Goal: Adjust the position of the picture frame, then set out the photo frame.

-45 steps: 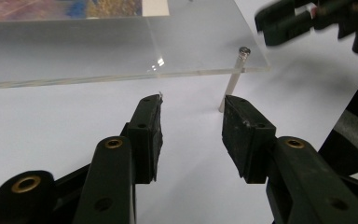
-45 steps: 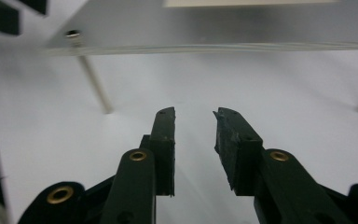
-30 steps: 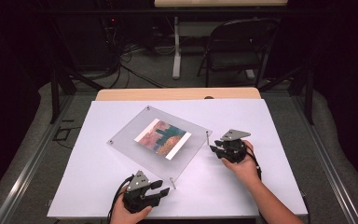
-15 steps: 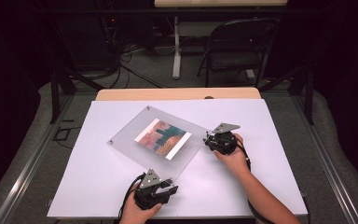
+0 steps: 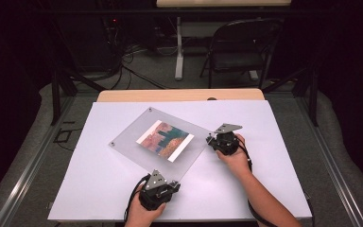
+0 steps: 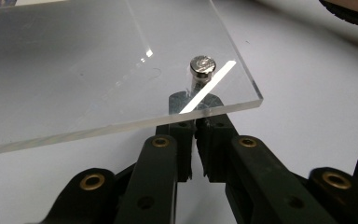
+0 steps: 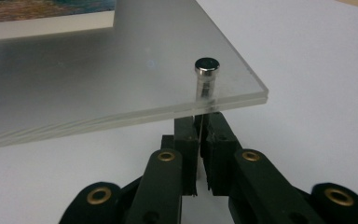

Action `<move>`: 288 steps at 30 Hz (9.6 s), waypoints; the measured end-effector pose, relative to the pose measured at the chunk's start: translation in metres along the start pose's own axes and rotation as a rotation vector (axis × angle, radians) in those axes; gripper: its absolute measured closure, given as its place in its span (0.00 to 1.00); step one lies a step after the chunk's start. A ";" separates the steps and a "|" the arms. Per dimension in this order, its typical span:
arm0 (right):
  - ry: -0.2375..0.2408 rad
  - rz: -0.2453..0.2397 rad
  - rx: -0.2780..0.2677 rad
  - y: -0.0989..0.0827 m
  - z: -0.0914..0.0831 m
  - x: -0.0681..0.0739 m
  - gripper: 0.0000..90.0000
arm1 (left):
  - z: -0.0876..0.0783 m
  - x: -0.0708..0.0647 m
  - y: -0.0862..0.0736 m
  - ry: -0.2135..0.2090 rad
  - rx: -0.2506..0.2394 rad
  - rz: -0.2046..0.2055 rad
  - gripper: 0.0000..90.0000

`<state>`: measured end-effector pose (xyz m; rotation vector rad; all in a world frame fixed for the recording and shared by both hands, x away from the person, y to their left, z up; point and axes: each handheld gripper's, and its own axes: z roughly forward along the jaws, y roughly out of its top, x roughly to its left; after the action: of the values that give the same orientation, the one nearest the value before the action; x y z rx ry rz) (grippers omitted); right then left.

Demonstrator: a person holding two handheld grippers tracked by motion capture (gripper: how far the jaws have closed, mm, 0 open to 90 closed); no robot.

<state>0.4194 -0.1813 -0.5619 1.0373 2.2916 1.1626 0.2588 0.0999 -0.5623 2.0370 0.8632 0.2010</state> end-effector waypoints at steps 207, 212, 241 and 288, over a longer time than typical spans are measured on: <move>0.004 0.112 0.044 0.014 -0.113 0.005 0.49 | -0.055 0.125 0.095 0.135 -0.084 -0.139 0.44; -0.009 0.137 0.082 0.029 -0.096 -0.015 0.49 | -0.040 0.143 0.112 0.131 -0.074 -0.184 0.44; -0.040 0.347 0.151 0.081 0.006 -0.074 0.52 | 0.033 0.216 0.150 0.162 0.051 -0.429 0.46; 0.086 0.559 0.204 0.062 0.030 -0.084 0.41 | 0.068 0.221 0.135 0.081 0.115 -0.554 0.43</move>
<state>0.5207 -0.2043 -0.5306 1.8215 2.2881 1.1955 0.5207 0.1470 -0.5348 1.8193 1.4779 -0.0781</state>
